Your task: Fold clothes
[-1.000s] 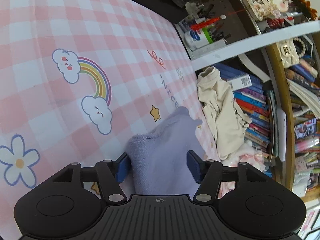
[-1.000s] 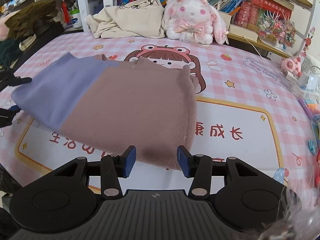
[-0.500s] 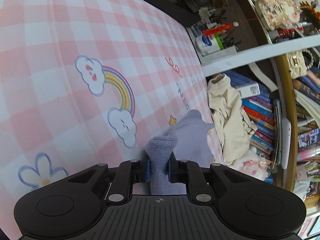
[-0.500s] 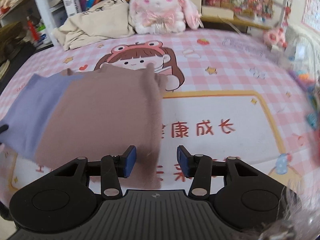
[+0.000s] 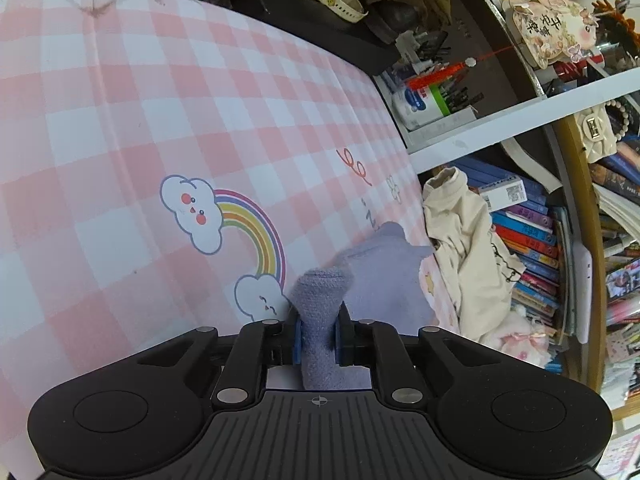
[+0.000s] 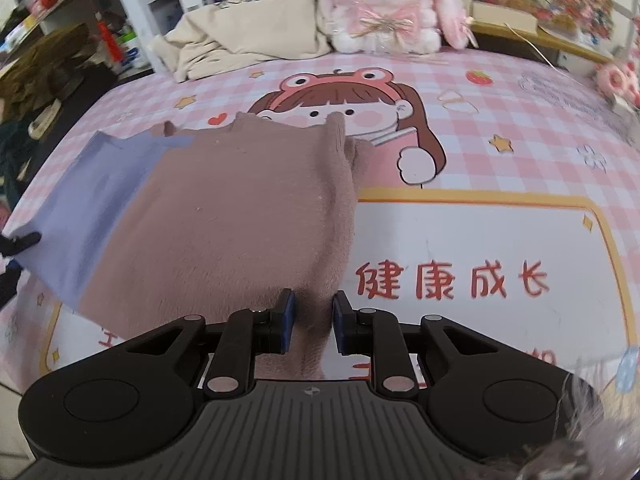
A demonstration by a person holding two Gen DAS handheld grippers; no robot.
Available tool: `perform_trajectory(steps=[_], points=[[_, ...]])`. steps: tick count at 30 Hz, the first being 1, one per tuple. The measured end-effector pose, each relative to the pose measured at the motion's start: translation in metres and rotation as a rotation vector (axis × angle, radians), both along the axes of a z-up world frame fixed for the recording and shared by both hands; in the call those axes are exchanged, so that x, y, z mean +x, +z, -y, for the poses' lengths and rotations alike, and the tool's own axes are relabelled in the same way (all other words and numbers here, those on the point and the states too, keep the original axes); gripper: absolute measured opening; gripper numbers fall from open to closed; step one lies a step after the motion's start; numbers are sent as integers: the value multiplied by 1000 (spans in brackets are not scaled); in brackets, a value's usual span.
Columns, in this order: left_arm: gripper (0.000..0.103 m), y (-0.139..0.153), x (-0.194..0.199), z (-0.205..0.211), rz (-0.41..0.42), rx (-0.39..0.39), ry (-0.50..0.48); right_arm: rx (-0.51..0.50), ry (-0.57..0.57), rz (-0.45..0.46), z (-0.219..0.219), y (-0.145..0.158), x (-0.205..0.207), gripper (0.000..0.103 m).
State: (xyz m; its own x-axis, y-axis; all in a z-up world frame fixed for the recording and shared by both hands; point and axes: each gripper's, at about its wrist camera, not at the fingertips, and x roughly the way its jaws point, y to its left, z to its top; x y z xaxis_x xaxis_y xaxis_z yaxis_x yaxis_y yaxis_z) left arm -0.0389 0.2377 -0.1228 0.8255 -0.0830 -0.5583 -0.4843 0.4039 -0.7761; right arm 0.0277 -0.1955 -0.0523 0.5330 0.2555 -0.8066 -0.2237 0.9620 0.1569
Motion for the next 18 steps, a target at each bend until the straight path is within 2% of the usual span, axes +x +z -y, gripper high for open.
perform_trajectory(steps=[1, 2, 4, 7, 10, 14, 18], points=[[13, 1, -1, 2, 0, 5, 8, -23, 22, 22, 0, 3, -1, 35], [13, 3, -1, 4, -1, 11, 15, -49, 45, 48, 1, 6, -3, 38], [13, 5, -3, 7, 1, 18, 37, -85, 115, 96, 3, 12, -9, 41], [12, 13, -7, 16, 0, 45, 71, -79, 208, 112, 10, 18, -15, 49], [11, 27, -12, 27, 17, 63, 109, -51, 298, 98, 15, 19, -22, 49], [11, 59, -17, 51, 96, 118, 110, -56, 419, 115, 20, 17, -28, 49], [11, 100, -13, 84, 168, 197, 55, 1, 448, 41, 28, 5, -11, 36]])
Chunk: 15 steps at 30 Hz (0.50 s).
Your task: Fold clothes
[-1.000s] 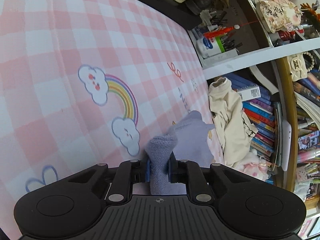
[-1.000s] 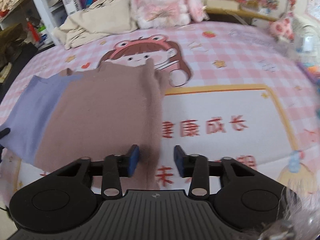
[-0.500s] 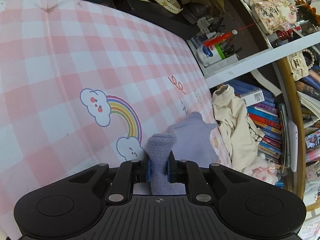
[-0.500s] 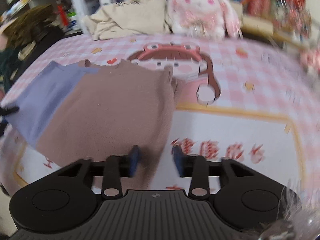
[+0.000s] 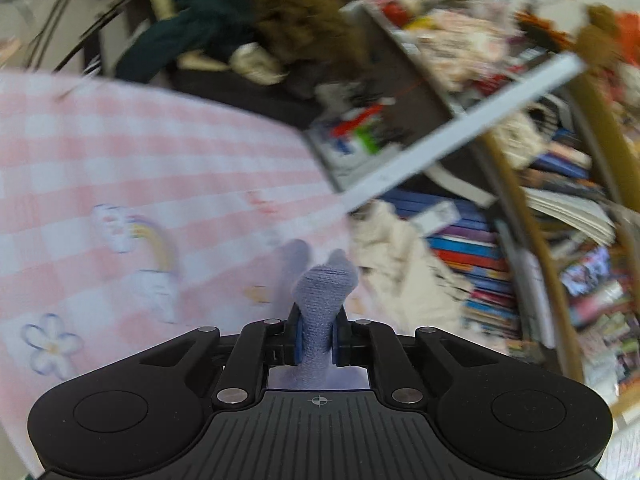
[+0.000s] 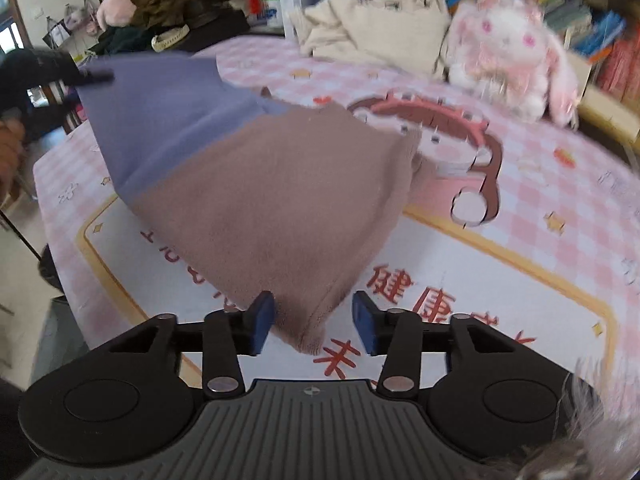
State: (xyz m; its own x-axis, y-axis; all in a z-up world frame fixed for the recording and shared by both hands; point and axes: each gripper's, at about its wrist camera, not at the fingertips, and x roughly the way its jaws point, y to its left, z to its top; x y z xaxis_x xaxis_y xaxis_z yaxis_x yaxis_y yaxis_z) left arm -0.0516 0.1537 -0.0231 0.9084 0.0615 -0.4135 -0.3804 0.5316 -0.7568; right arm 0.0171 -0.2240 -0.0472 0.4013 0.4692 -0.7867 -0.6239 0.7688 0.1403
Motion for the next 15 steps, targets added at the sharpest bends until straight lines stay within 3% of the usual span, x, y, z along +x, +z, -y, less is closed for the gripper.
perform_trajectory(steps=[3, 8, 13, 15], points=[[11, 29, 4, 31, 34, 82, -56, 66, 9, -72, 7, -8, 12, 27], [11, 67, 8, 91, 71, 191, -162, 88, 68, -87, 7, -15, 20, 26], [13, 73, 17, 162, 28, 290, -297, 106, 109, -89, 11, -17, 23, 26], [19, 59, 26, 188, -24, 291, -366, 124, 115, -110, 15, -18, 24, 27]])
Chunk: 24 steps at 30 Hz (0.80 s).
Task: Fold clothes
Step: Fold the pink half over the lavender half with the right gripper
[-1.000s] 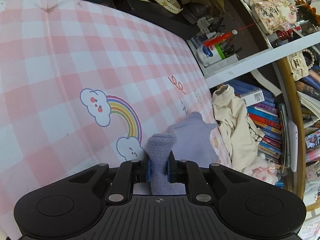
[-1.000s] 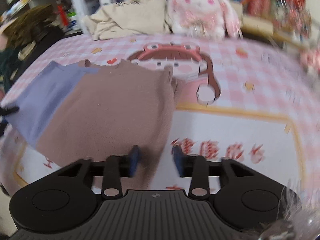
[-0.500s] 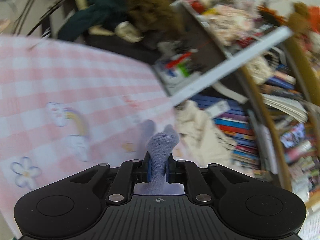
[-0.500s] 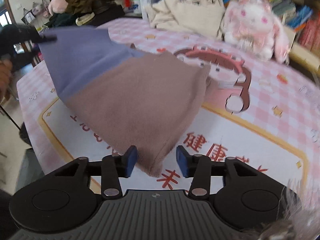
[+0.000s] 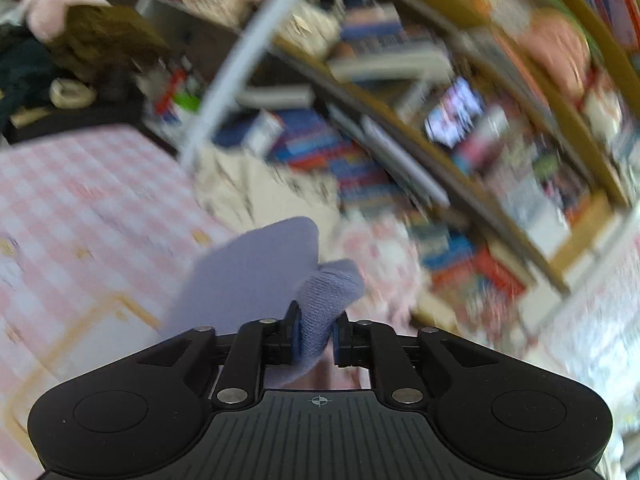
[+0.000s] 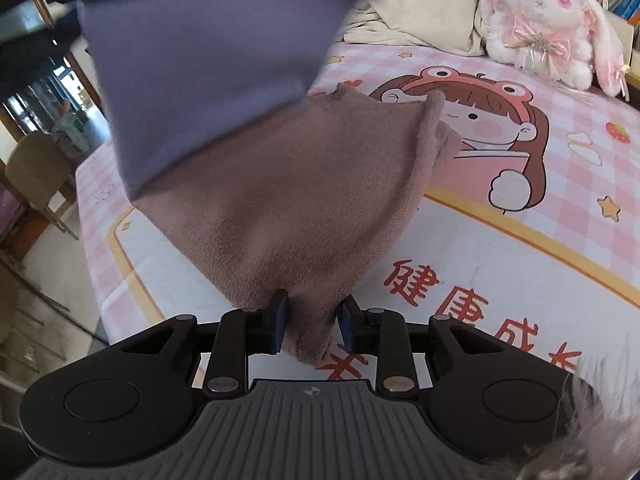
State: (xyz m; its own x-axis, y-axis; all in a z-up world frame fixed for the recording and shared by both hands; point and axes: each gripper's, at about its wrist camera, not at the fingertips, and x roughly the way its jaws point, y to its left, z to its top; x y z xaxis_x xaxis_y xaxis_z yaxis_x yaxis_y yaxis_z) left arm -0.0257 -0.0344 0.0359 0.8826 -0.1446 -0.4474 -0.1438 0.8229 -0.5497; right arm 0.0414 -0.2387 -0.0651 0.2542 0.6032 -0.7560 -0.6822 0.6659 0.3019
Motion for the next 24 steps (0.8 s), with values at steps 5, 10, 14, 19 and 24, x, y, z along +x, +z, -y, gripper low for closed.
perform_trajectory(steps=[5, 10, 14, 19, 24], points=[[37, -53, 20, 38, -227, -4, -133, 43, 15, -34, 25, 6, -5, 36], [60, -65, 9, 53, -248, 35, -229, 66, -43, -66, 58, 12, -5, 43], [60, -61, -5, 59, -250, 95, -278, 121, -118, -107, 79, 22, 5, 48], [60, -19, -27, 43, -79, 271, -173, 256, -151, -152, 90, 43, 22, 65], [46, -32, -7, 19, -157, 374, -83, 398, -173, -333, 63, 44, 54, 71]])
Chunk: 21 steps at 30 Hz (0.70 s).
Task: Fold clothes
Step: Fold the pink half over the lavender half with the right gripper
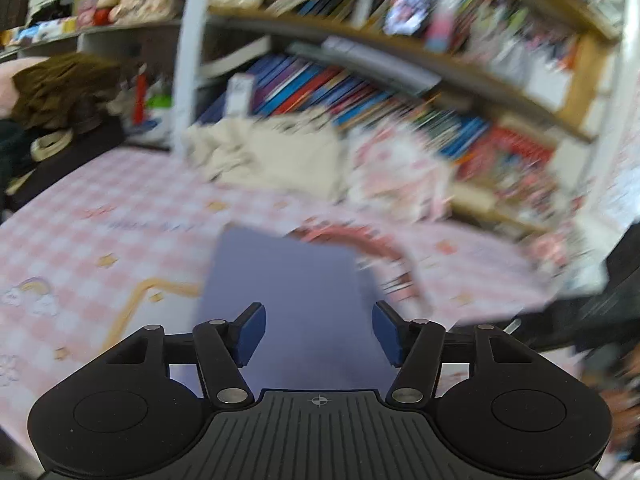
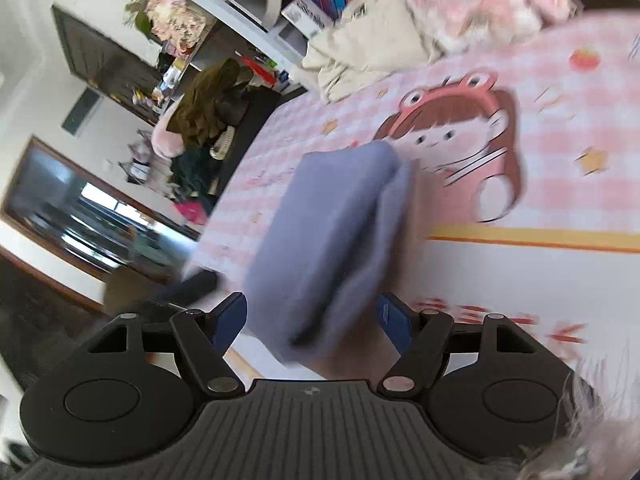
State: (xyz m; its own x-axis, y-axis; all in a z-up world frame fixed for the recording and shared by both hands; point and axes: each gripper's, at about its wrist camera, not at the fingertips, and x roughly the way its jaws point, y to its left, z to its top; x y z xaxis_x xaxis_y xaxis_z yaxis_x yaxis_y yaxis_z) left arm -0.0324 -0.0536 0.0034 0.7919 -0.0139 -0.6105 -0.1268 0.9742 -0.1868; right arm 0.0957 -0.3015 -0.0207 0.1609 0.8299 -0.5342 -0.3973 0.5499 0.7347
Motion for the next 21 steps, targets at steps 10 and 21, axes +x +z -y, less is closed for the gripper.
perform_trajectory(steps=[10, 21], points=[[32, -50, -7, -11, -120, -46, 15, -155, -28, 68, -73, -14, 30, 17], [33, -49, -5, -10, -149, 20, -42, -160, -121, -25, -24, -37, 10, 8]])
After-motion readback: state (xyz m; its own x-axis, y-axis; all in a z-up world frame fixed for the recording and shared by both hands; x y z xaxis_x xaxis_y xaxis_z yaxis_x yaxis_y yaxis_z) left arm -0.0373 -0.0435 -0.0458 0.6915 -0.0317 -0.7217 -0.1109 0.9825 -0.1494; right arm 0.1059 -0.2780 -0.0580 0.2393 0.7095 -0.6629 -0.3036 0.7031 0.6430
